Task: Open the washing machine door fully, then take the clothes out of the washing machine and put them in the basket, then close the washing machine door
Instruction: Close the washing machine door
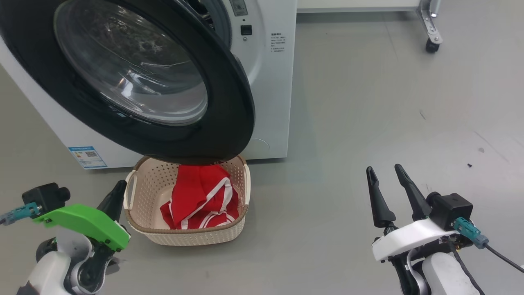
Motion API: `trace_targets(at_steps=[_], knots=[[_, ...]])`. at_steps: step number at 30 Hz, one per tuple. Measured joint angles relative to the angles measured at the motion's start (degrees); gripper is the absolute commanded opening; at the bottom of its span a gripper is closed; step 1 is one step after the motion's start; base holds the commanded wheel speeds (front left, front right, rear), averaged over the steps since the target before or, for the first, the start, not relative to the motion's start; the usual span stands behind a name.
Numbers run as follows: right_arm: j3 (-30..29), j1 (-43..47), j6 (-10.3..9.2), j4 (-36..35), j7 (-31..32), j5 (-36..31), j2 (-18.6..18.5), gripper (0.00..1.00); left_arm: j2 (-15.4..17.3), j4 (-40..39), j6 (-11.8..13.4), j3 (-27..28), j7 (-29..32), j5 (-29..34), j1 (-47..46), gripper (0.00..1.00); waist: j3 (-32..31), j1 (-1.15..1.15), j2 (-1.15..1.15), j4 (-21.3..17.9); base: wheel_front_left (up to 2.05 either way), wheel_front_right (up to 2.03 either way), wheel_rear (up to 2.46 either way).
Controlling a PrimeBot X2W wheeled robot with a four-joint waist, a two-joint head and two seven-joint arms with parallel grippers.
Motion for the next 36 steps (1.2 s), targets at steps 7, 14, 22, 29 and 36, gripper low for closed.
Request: trace_targets(at_steps=[7, 14, 22, 29, 36], knots=[[-0.49, 0.98, 0.0, -0.48, 0.0, -0.08, 0.0, 1.0, 1.76, -1.82, 0.1, -0.29, -9.01, 7.58, 2.38, 0.0, -2.51, 0.0, 0.0, 3.88, 0.0, 0.0, 0.0], [-0.15, 1.26, 0.0, -0.86, 0.0, -0.45, 0.02, 1.0, 3.19, -3.72, 1.56, -0.21, -15.32, 12.62, 4.94, 0.0, -4.11, 0.0, 0.0, 6.08, 0.0, 0.0, 0.0], [-0.16, 1.36, 0.0, -1.25, 0.0, -0.48, 0.09, 1.0, 3.26, -5.48, 3.86, -0.11, -20.19, 16.58, 8.71, 0.0, -4.6, 0.0, 0.0, 6.68, 0.0, 0.0, 0.0], [-0.46, 2.23, 0.0, -1.45, 0.0, -0.48, 0.11, 1.0, 3.1, -6.41, 5.91, -0.23, -20.64, 20.37, 11.67, 1.0, -4.5, 0.0, 0.0, 6.56, 0.0, 0.0, 0.0], [-0.55, 2.23, 0.0, -1.48, 0.0, -0.48, 0.19, 1.0, 2.08, -7.1, 6.67, -0.07, -20.7, 22.19, 13.69, 1.0, -4.57, 0.0, 0.0, 6.44, 0.0, 0.0, 0.0]])
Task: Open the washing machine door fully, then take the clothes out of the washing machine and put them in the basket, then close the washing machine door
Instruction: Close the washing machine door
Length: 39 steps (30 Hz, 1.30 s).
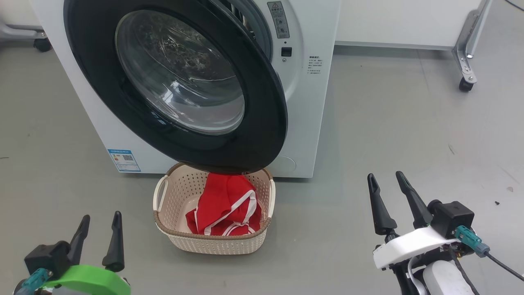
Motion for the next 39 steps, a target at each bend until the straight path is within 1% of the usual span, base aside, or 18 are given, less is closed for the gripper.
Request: trace_targets(at_steps=[3, 16, 20, 32, 39], knots=[[0.0, 0.0, 0.0, -0.03, 0.0, 0.0, 0.08, 1.0, -0.63, -0.34, 0.4, 0.08, -0.01, 0.33, 0.37, 1.0, -0.01, 0.0, 0.0, -0.01, 0.0, 0.0, 0.0], [0.04, 0.01, 0.0, -0.07, 0.0, 0.0, 0.35, 1.0, -1.6, -2.89, 0.74, 1.45, -0.05, 3.31, 1.39, 1.0, 0.17, 0.0, 0.0, -0.06, 0.0, 0.0, 0.0], [0.04, 0.01, 0.0, -0.07, 0.0, 0.0, 0.37, 1.0, -2.37, -3.72, 0.74, 2.1, -0.05, 3.8, 1.68, 1.0, 0.21, 0.0, 0.0, -0.1, 0.0, 0.0, 0.0], [0.03, 0.01, 0.0, -0.07, 0.0, -0.01, 0.41, 1.0, -3.1, -4.87, 0.73, 3.28, -0.07, 5.16, 2.66, 1.0, 0.12, 0.0, 0.0, -0.2, 0.0, 0.0, 0.0], [0.04, 0.01, 0.0, -0.08, 0.0, -0.01, 0.41, 1.0, -4.04, -5.34, 0.4, 4.22, -0.07, 5.81, 3.32, 1.0, 0.07, 0.0, 0.0, -0.16, 0.0, 0.0, 0.0]])
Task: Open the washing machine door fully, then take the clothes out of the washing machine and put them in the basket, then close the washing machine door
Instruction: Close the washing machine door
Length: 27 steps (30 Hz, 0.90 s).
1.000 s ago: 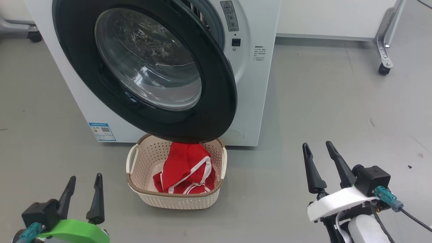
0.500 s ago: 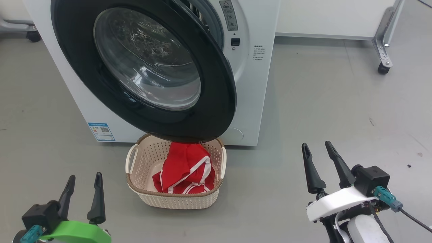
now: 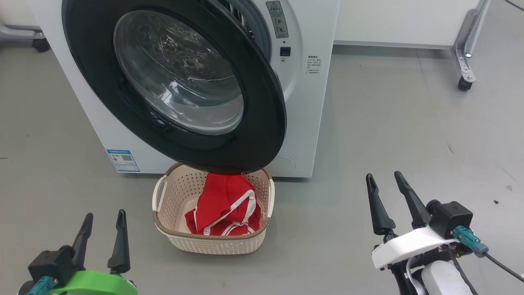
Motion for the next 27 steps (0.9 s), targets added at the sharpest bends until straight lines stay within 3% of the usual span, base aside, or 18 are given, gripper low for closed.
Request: trace_targets(at_steps=[23, 24, 25, 26, 27], knots=[[0.21, -0.01, 0.0, -0.25, 0.0, -1.08, -1.35, 1.0, -1.69, -0.09, -1.52, 0.32, 0.0, 2.07, 0.73, 1.0, 0.61, 0.0, 0.0, 0.72, 0.0, 0.0, 0.0], [0.21, -0.01, 0.0, -0.36, 0.0, -1.08, -1.55, 0.87, -1.89, -0.09, -1.59, 0.13, 0.0, 2.12, 0.73, 1.0, 0.72, 0.0, 0.0, 0.91, 0.0, 0.0, 0.0], [0.22, -0.03, 0.0, -0.57, 0.0, -1.1, -1.62, 0.42, -1.98, -0.1, -1.63, -0.03, 0.0, 2.13, 0.73, 1.0, 0.86, 0.0, 0.0, 1.11, 0.0, 0.0, 0.0], [0.22, -0.03, 0.0, -0.57, 0.0, -1.1, -1.62, 0.09, -1.98, -0.1, -1.63, -0.03, 0.0, 2.13, 0.73, 1.0, 0.86, 0.0, 0.0, 1.11, 0.0, 0.0, 0.0], [0.66, -0.16, 0.0, -1.04, 0.0, -1.45, -1.93, 0.0, -2.01, -0.2, -1.86, -0.11, 0.0, 2.24, 0.73, 1.0, 1.29, 0.0, 0.0, 1.47, 0.0, 0.0, 0.0]])
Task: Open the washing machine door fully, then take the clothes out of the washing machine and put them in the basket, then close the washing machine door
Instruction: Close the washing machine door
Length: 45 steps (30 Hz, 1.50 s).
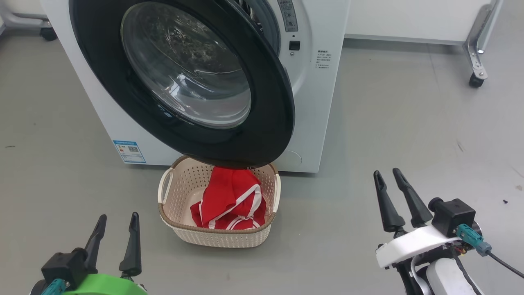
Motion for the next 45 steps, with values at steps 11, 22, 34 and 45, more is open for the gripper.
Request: trace_targets(at_steps=[11, 22, 34, 45], knots=[[5.7, -5.22, 0.01, -2.18, 0.0, -2.21, -3.26, 0.0, -1.0, -1.46, -0.67, -1.62, 0.0, 0.81, -0.53, 1.0, 4.08, 0.0, 0.0, 2.4, 0.0, 0.0, 0.0], [13.58, -18.14, 0.01, -3.59, 2.13, -5.27, -7.0, 0.0, -3.49, -1.86, -1.94, -3.79, 0.0, 2.37, -4.98, 1.0, 10.46, 0.0, 0.0, 6.9, 0.0, 0.0, 0.0], [15.27, -28.69, 0.01, -1.62, 4.64, -5.38, -11.43, 0.0, -6.89, -1.78, -3.2, -4.97, 0.0, 2.46, -9.93, 1.0, 18.12, 0.0, 0.0, 12.65, 0.0, 0.0, 0.0], [14.01, -32.3, 0.01, 2.82, 4.07, -2.72, -14.21, 0.0, -8.02, 0.11, -3.76, -4.28, -0.01, 2.91, -12.73, 1.0, 23.34, 0.0, 0.0, 17.53, 0.0, 0.0, 0.0]])
